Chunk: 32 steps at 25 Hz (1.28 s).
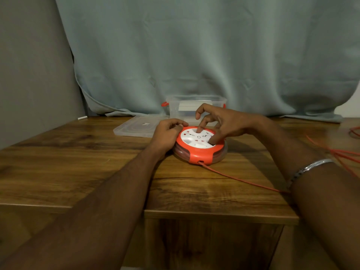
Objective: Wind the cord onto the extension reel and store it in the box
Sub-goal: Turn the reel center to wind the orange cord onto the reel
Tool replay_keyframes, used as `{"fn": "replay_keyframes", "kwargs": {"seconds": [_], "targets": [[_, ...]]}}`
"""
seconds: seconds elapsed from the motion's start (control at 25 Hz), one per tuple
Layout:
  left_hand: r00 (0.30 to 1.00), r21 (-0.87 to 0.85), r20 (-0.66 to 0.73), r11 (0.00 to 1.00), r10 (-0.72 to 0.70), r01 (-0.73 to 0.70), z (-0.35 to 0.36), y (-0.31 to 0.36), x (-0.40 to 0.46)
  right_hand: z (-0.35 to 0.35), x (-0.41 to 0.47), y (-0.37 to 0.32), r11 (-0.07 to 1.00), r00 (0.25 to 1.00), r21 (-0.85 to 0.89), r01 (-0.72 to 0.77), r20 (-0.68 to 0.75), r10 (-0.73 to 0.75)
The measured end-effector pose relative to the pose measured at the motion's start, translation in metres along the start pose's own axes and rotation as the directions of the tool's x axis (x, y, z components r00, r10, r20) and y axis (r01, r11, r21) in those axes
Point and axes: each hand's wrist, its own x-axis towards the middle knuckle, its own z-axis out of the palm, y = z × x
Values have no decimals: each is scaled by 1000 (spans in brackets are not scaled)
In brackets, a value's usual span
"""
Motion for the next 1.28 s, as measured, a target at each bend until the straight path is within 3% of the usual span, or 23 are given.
{"fn": "replay_keyframes", "kwargs": {"seconds": [0.36, 0.56, 0.84, 1.08, 1.28], "targets": [[1000, -17, -12, 1000, 18, -18, 0, -2, 1, 9, 1, -8, 994, 995, -105, -38, -101, 28], [999, -5, 5, 999, 35, -35, 1, -1, 0, 15, 9, -14, 988, 996, -141, -54, -80, 43], [999, 6, 34, 1000, 22, -22, 1, 2, -3, 10, 6, -12, 996, 982, -90, -7, -191, -11], [999, -12, 35, 1000, 11, -11, 0, 2, -3, 3, 0, -12, 999, 1000, -38, -10, 12, 10], [999, -1, 44, 1000, -5, 5, -1, 3, -3, -1, 1, -3, 999, 999, 20, -46, 24, 45]]}}
